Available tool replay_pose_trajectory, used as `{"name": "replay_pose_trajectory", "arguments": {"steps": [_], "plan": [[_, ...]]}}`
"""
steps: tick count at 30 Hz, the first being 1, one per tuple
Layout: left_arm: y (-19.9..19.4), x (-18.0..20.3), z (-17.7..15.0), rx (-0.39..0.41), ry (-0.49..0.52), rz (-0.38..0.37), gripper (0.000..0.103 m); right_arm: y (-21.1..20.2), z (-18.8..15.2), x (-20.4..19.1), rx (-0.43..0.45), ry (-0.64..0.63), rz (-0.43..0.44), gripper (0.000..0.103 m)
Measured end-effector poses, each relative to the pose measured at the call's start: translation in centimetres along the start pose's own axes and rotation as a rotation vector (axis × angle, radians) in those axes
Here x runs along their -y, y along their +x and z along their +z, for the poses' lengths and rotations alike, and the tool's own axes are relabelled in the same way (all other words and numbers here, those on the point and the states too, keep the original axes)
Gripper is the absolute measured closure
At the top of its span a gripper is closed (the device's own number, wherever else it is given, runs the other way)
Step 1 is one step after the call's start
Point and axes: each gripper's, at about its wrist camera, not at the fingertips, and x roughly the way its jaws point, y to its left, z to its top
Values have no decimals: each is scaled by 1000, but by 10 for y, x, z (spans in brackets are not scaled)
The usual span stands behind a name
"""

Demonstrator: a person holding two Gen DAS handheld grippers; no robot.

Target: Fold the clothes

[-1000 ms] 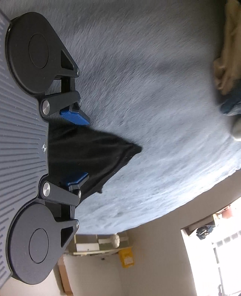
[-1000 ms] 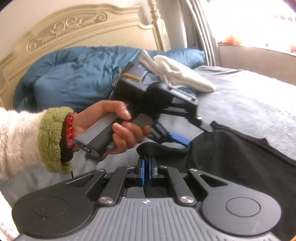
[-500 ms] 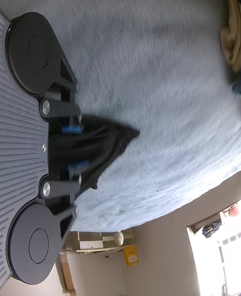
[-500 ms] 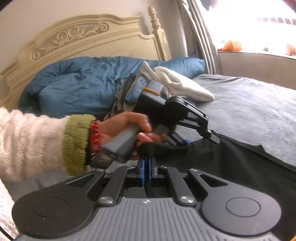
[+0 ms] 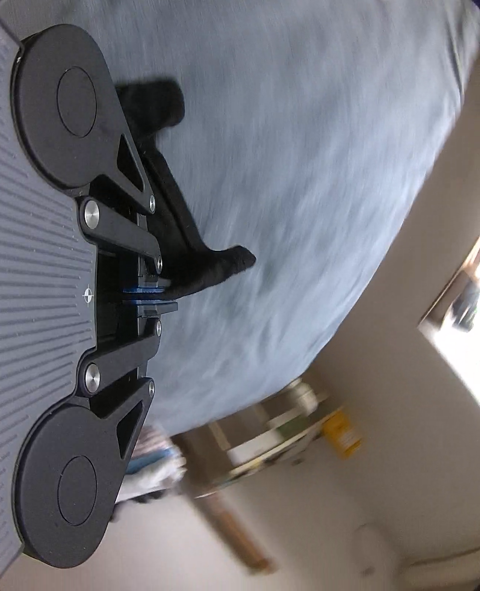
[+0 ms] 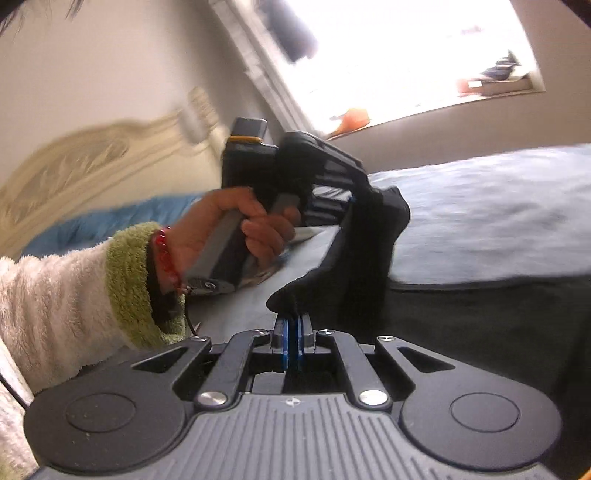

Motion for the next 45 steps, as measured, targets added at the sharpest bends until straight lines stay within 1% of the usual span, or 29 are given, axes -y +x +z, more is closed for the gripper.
{"name": "replay_pose_trajectory", "arguments": {"steps": [2,4,6,8,11,13,14,15,18,19,20,21,22,24,25,28,29,31,35,37,39,40,42,44,45], "plan": [[29,34,-5,-55,75,-8,102,-22,-6,18,37,60,-50,99],[58,61,-17,-112,151,-5,102,-42,-15,37,65,126,-96,99],[89,82,-33,-171,217,4,102,-60,-25,56,87,193,-142,99],[123,95,-51,-253,262,15,101,-74,-37,75,102,262,-188,99],[161,96,-79,-374,294,64,98,-83,-58,108,106,383,-242,99],[163,90,-85,-403,278,71,97,-85,-71,130,103,475,-251,99],[159,86,-84,-405,270,59,95,-86,-76,138,106,518,-243,99],[150,83,-80,-394,265,34,93,-87,-81,147,110,561,-234,99],[105,81,-68,-309,292,-29,75,-91,-88,161,124,638,-216,99],[87,81,-65,-277,315,-41,65,-91,-89,163,130,660,-209,99],[69,81,-64,-242,349,-46,58,-92,-90,165,135,682,-204,99],[52,81,-64,-211,385,-49,57,-92,-93,167,136,705,-204,99],[38,80,-66,-194,423,-49,53,-92,-95,169,134,729,-205,99],[16,79,-82,-204,502,-47,52,-93,-102,177,126,776,-209,99],[7,77,-94,-228,540,-47,52,-93,-106,180,123,801,-210,99],[-10,69,-144,-314,658,-42,53,-95,-111,181,127,848,-210,99],[-15,66,-162,-330,706,-37,53,-95,-111,179,130,854,-211,99],[-23,62,-196,-337,801,-13,53,-95,-107,175,133,850,-218,99],[-29,57,-237,-263,928,108,53,-95,-97,166,134,833,-235,99],[-27,54,-247,-206,967,195,54,-92,-95,164,128,829,-246,99],[-24,53,-251,-162,986,247,54,-89,-92,162,127,831,-254,99],[-23,52,-253,-144,992,258,54,-88,-91,161,130,834,-256,99],[-21,55,-257,-118,1013,255,54,-84,-87,159,134,834,-257,99],[-21,59,-262,-88,1042,251,54,-86,-84,157,139,825,-253,99],[-19,61,-267,-71,1066,262,54,-87,-83,156,141,820,-250,99]]}}
